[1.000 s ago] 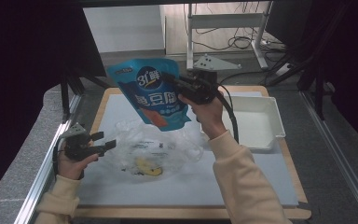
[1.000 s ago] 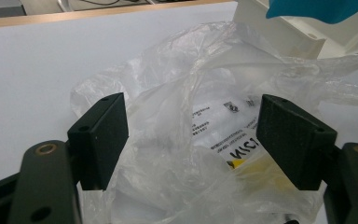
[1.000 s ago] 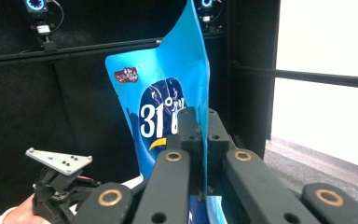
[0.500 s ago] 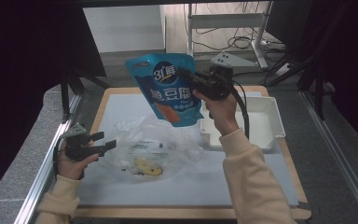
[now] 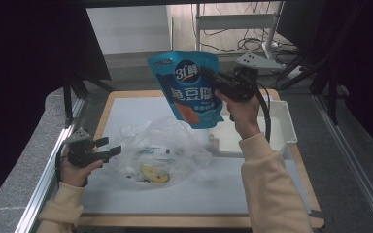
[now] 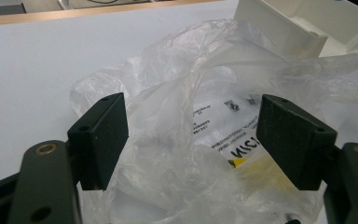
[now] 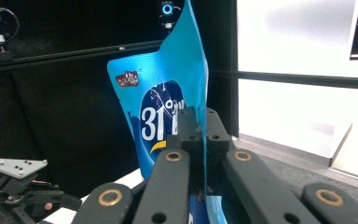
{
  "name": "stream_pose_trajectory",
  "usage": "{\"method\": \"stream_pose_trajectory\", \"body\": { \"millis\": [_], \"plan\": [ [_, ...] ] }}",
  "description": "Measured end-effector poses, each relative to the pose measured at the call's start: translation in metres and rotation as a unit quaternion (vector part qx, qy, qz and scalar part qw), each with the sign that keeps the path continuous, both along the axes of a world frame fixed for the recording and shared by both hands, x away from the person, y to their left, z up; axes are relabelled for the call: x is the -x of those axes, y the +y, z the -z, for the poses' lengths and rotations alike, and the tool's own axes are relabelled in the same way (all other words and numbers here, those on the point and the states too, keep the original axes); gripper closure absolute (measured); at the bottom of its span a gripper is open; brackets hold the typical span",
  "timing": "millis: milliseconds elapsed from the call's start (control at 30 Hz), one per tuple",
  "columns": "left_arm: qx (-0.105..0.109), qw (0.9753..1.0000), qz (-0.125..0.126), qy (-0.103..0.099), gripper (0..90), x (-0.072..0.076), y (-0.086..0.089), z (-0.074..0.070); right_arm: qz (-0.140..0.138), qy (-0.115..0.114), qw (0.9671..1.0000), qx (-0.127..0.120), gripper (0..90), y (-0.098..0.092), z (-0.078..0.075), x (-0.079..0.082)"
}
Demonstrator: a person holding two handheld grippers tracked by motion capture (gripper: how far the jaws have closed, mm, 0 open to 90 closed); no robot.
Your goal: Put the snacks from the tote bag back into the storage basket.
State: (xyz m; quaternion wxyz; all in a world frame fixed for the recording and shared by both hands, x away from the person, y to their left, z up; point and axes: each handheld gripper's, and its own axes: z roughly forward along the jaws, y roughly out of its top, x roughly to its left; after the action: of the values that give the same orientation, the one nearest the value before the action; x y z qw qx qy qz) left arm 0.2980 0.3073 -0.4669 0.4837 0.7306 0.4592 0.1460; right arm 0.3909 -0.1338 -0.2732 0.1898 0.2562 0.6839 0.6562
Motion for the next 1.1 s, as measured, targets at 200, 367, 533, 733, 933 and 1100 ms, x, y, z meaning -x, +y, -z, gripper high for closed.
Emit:
{"method": "stream_pose_trajectory", "body": {
  "millis": [200, 367, 533, 733, 933, 1100],
  "plan": [
    [0.0, 1.0, 0.001, 0.0, 25.4, 0.0, 0.0, 0.0, 0.015, 0.002, 0.9999, -0.003, 89.1, -0.014, 0.0, -0.003],
    [0.001, 1.0, 0.0, 0.0, 25.4, 0.0, -0.001, 0.0, 0.027, 0.004, 0.9996, -0.004, 89.1, -0.025, 0.003, -0.007],
    [0.0, 1.0, 0.0, 0.002, 25.3, 0.0, -0.001, 0.001, 0.043, 0.005, 0.9991, -0.005, 89.1, -0.037, 0.004, -0.011],
    [0.0, 1.0, -0.001, 0.002, 25.3, 0.0, -0.001, 0.001, 0.06, 0.006, 0.9982, -0.005, 89.1, -0.05, 0.005, -0.014],
    [-0.001, 1.0, -0.001, 0.003, 25.3, 0.0, -0.001, 0.001, 0.076, 0.009, 0.9971, -0.008, 89.1, -0.063, 0.008, -0.018],
    [-0.003, 1.0, 0.001, 0.002, 25.3, 0.0, 0.0, 0.001, 0.088, 0.013, 0.996, -0.007, 89.1, -0.071, 0.011, -0.02]
  ]
}}
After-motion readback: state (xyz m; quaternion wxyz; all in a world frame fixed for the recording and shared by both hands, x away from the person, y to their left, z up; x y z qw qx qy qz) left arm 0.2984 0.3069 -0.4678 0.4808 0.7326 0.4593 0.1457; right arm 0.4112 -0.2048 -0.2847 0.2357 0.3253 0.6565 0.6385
